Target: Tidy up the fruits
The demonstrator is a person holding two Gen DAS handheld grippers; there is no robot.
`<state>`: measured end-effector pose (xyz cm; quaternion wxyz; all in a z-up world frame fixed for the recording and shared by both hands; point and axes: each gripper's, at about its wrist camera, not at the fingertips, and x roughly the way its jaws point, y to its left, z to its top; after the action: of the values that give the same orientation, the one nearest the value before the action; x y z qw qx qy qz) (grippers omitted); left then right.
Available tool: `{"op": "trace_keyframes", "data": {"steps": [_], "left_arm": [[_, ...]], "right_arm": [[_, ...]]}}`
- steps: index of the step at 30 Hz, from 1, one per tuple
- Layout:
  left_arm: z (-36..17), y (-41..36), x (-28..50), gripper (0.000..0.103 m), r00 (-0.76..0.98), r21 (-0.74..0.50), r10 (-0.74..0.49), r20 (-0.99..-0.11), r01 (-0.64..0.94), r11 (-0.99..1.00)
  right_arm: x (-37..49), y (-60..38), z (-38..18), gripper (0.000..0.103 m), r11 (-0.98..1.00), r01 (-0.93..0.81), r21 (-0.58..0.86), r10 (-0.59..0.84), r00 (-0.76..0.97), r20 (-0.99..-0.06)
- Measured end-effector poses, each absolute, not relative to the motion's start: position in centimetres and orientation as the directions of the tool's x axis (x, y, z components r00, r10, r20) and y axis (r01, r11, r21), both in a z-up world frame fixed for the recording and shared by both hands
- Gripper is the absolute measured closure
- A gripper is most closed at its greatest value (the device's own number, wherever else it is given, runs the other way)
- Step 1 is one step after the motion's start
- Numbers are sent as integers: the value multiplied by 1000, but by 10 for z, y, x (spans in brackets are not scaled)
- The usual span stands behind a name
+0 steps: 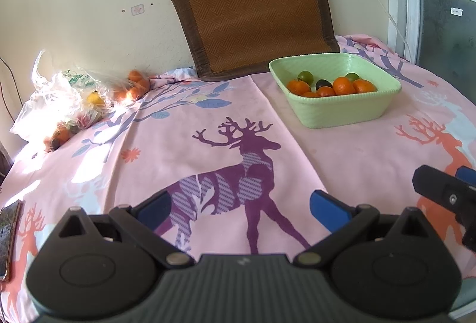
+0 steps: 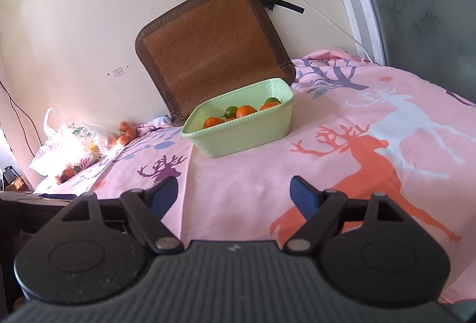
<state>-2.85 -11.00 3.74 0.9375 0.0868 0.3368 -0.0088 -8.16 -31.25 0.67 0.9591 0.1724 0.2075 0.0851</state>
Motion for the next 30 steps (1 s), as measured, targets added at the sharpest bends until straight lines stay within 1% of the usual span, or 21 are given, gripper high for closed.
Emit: {"op": "trace_keyframes", "data": {"steps": [18, 30], "left_arm": [[34, -110, -28, 0, 765, 149, 34, -643, 81, 986], [31, -114, -29, 0, 769, 175, 50, -637, 81, 981]], "right_arm": [[-80, -312, 3, 19, 925, -90, 370, 238, 895, -377], [-80, -311, 3, 19, 924, -89, 371, 238, 894, -380]]}}
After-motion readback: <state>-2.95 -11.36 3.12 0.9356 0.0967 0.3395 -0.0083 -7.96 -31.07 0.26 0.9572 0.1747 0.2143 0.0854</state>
